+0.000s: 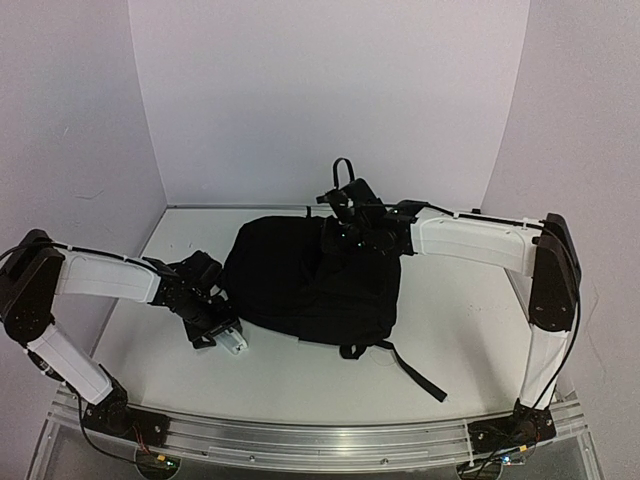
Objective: Pack the student bag
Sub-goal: Pick up the stationery from the center of the board, then place the stationery in the student bag.
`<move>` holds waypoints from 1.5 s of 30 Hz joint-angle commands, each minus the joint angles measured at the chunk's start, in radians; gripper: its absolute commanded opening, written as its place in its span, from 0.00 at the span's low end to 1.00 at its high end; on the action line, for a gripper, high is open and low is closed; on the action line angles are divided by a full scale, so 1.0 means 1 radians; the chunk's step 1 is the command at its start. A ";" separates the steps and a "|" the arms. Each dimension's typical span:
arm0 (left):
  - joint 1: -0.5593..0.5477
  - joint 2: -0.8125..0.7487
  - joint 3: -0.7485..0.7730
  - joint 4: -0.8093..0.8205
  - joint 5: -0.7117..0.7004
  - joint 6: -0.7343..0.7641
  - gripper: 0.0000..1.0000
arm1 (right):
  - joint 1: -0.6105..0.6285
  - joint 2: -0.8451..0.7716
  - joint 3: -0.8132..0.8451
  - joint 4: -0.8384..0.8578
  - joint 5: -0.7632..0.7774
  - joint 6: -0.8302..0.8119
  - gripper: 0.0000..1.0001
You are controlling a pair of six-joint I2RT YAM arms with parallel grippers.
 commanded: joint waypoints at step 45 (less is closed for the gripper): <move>-0.037 0.099 0.566 0.241 0.357 0.510 0.14 | 0.059 -0.210 -0.114 0.172 -0.178 -0.082 0.00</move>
